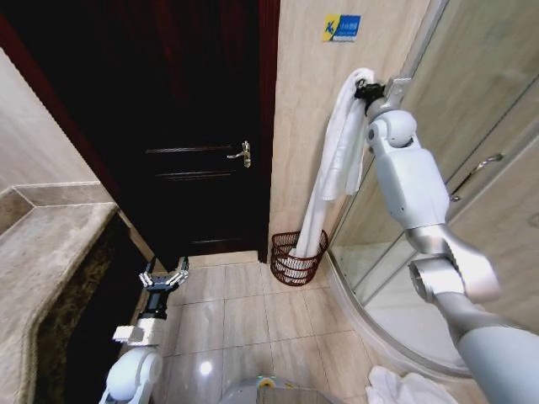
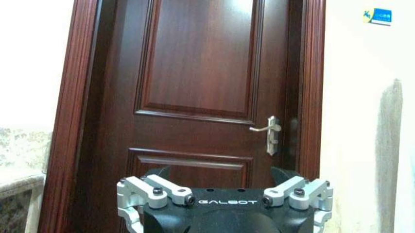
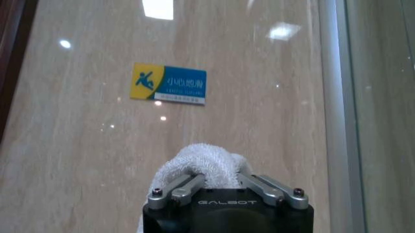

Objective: Discard the used towel into the hamper.

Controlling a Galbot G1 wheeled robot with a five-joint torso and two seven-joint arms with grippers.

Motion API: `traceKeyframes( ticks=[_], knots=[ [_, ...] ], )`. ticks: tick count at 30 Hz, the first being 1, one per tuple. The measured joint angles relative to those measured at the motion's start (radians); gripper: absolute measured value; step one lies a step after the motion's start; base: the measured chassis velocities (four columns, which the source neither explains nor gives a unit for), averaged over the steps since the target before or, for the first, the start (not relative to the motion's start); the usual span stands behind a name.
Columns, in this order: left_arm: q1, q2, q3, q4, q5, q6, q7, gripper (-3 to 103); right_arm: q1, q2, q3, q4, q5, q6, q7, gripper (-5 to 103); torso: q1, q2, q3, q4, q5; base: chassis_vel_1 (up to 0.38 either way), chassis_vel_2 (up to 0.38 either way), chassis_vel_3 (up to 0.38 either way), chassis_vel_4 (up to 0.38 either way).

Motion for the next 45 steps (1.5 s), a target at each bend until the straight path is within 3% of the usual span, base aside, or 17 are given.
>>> traceKeyframes(
  ticks=[45],
  knots=[
    [0.019, 0.004, -0.02, -0.015, -0.02, -0.012, 0.007, 100, 0.004, -0.025, -0.007, -0.03, -0.026, 0.009, -0.014, 4, -0.105, -0.231, -0.125, 0.0001, -0.0001, 0.0, 0.0, 0.0, 0.0]
  ],
)
